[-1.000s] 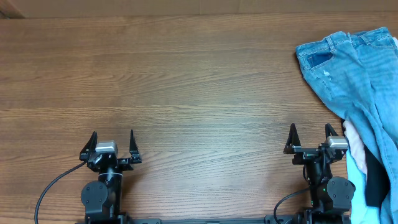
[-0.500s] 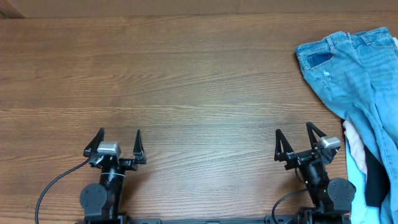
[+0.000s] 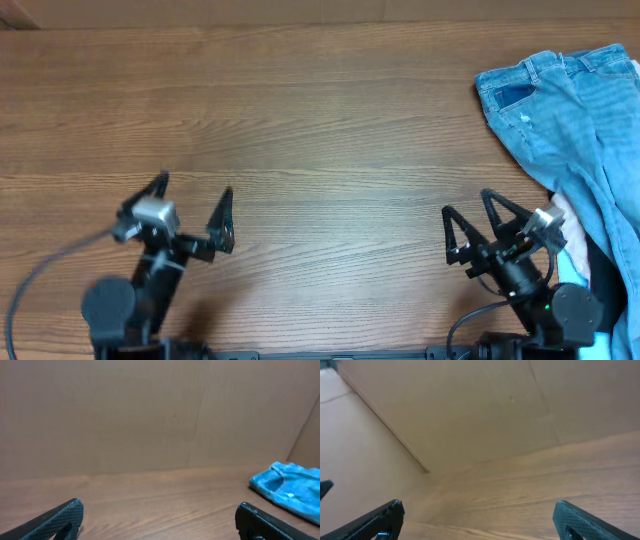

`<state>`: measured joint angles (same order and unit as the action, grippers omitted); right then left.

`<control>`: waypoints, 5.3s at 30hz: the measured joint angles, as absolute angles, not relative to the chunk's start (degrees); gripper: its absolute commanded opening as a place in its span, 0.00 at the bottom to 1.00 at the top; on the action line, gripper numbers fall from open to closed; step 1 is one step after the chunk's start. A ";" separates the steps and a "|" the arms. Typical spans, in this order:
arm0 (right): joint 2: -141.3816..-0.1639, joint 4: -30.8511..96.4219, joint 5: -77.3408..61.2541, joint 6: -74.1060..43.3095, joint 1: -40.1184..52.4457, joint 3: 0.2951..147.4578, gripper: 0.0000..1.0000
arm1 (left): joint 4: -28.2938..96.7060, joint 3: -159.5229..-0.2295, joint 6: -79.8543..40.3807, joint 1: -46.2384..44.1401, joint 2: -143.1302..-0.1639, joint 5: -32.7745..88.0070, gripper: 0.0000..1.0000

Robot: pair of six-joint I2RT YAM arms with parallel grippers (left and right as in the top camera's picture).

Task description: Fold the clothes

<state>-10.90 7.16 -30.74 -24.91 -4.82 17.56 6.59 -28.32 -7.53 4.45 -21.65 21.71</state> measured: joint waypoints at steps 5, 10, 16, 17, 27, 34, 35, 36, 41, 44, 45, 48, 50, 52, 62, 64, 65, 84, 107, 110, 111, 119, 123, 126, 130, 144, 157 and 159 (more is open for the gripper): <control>-26.59 17.96 -31.18 -24.05 -4.78 35.94 1.00 | 14.00 -45.15 -7.53 4.45 -41.36 26.46 1.00; -47.86 45.10 -23.73 -13.54 -4.73 59.37 1.00 | 23.90 -61.69 -7.55 4.45 -57.10 32.01 1.00; -75.70 62.15 -12.16 -5.72 -4.75 81.58 1.00 | 24.49 -66.94 -7.55 4.49 -63.37 40.60 1.00; -77.73 63.07 -12.27 -5.54 -4.78 82.24 1.00 | 24.56 -66.96 -7.53 4.49 -63.83 42.13 1.00; -96.51 52.51 -15.20 -13.15 -10.33 85.62 0.90 | 26.17 -67.00 -0.34 -2.48 -64.64 42.44 1.00; -102.37 43.29 -15.00 -15.66 -17.74 95.57 0.88 | 24.34 -67.11 0.64 -4.91 -65.32 38.87 1.00; -103.42 40.25 -14.68 -14.72 -18.09 96.07 0.88 | 24.51 -67.13 0.62 -4.91 -65.87 38.72 1.00; -104.18 38.52 -13.98 -14.13 -18.15 96.25 0.88 | 24.73 -67.22 0.56 -4.91 -66.70 38.54 1.00; -110.98 30.52 -6.87 -11.49 -18.00 96.47 0.92 | 25.85 -67.24 -0.51 -4.91 -73.41 38.39 1.00; -116.51 26.30 -3.36 -11.09 -18.02 96.47 0.94 | 26.02 -67.24 -1.13 -4.91 -75.59 38.79 1.00; -117.97 24.93 -2.44 -10.85 -18.02 96.44 0.94 | 26.00 -67.24 -1.19 -4.91 -75.81 38.83 1.00; -121.32 21.32 -0.56 -10.57 -18.02 96.44 0.99 | 26.00 -67.24 -1.32 -4.95 -75.90 38.94 1.00; -122.61 19.31 0.25 -10.17 -18.09 96.44 0.99 | 26.00 -67.24 -1.34 -5.50 -75.90 38.94 1.00; -123.37 18.22 0.67 -9.32 -18.37 96.44 0.96 | 26.00 -67.24 -1.34 -6.28 -75.90 38.68 1.00; -124.57 29.67 -0.21 -0.86 -19.09 96.49 0.04 | 25.82 -67.24 -1.34 -8.40 -75.90 35.07 1.00; -124.25 31.59 -0.64 -0.21 -19.16 96.53 0.04 | 25.74 -67.24 -1.34 -8.40 -75.90 34.74 1.00; -123.76 32.64 -1.06 0.01 -19.14 96.53 0.04 | 25.74 -67.24 -1.34 -8.40 -75.90 34.63 1.00; -98.00 40.51 -30.37 -1.52 12.88 98.26 0.04 | 45.15 -87.22 -0.91 -8.43 -76.09 21.10 1.00; -104.62 54.85 -12.67 -7.70 27.79 100.95 0.79 | 68.25 -112.46 -0.86 -8.38 -73.97 -3.73 1.00; -104.62 57.10 -11.99 -9.34 23.35 100.97 0.79 | 73.89 -112.49 -0.86 -8.38 -76.20 -1.85 1.00; -104.62 57.54 -12.03 -10.22 22.26 100.97 0.79 | 75.50 -112.44 -0.86 -8.38 -76.95 -1.19 1.00; -104.62 61.95 -16.32 -14.15 7.70 100.99 0.79 | 82.50 -105.78 -3.14 -8.38 -93.51 2.35 0.99; -104.62 64.84 -17.72 -14.50 5.26 100.99 0.80 | 81.76 -103.11 -4.10 -7.75 -104.25 2.87 0.95; -104.62 66.28 -18.22 -14.17 5.26 101.01 0.81 | 81.17 -102.85 -3.64 -5.74 -111.24 3.44 0.90; -104.62 67.72 -18.70 -13.80 5.28 101.03 0.81 | 82.89 -102.67 0.30 0.95 -118.50 8.80 0.80; -104.62 67.94 -19.11 -13.69 5.28 101.03 0.82 | 76.38 -89.23 14.57 8.95 -122.85 19.86 0.22; -104.62 67.51 -19.11 -13.69 5.28 101.03 0.81 | 74.08 -106.72 7.99 16.23 -123.04 24.60 0.04; -104.62 67.55 -19.09 -13.69 5.28 101.03 0.82 | 75.33 -112.03 6.04 20.75 -123.04 24.64 0.04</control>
